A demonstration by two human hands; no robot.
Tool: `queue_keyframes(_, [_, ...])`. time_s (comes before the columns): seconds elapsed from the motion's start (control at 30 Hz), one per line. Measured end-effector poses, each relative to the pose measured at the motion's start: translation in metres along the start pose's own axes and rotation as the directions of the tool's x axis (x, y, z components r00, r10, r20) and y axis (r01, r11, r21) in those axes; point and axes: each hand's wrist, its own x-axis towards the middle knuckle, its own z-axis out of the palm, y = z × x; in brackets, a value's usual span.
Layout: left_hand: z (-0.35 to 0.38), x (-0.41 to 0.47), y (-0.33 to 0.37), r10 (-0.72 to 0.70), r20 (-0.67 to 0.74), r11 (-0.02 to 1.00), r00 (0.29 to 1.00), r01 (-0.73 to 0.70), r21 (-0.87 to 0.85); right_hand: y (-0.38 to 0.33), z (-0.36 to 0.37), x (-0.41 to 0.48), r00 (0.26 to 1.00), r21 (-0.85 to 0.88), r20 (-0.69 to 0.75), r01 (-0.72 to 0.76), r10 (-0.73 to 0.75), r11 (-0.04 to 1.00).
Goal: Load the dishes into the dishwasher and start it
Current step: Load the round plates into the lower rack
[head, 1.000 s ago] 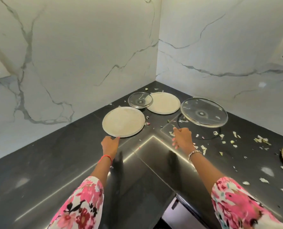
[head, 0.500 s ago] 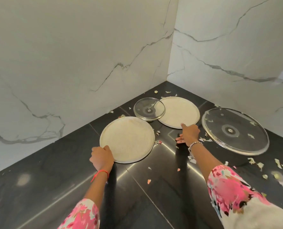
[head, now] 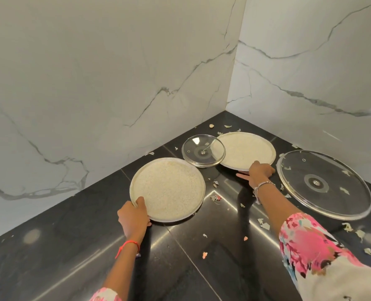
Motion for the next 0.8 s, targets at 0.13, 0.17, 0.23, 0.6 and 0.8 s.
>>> queue_keyframes(0.13, [-0.003, -0.001, -0.003, 0.013, 0.021, 0.997, 1.000, -0.011, -0.077, -0.013, 0.004, 0.001, 0.999, 0.027, -0.025, -0.037, 0.038, 0.999])
queue_keyframes(0.17, [-0.004, 0.000, -0.004, 0.024, 0.036, 0.995, 0.999, -0.020, -0.099, -0.016, 0.007, 0.001, 0.996, 0.086, -0.057, -0.069, 0.074, 0.994])
queue_keyframes(0.23, [-0.005, 0.001, -0.007, 0.039, 0.067, 0.988, 0.997, -0.028, -0.151, -0.023, 0.010, -0.002, 0.995, 0.109, -0.047, -0.083, 0.089, 0.991])
queue_keyframes(0.6, [-0.017, 0.002, -0.005, -0.051, 0.174, 0.923, 0.983, 0.113, -0.367, -0.057, -0.005, -0.020, 0.941, -0.178, -0.132, 0.287, -0.312, 0.941])
queue_keyframes(0.8, [-0.036, -0.019, 0.002, -0.141, 0.255, 0.860, 0.957, 0.246, -0.447, -0.064, -0.036, -0.060, 0.916, -0.194, -0.153, 0.341, -0.372, 0.920])
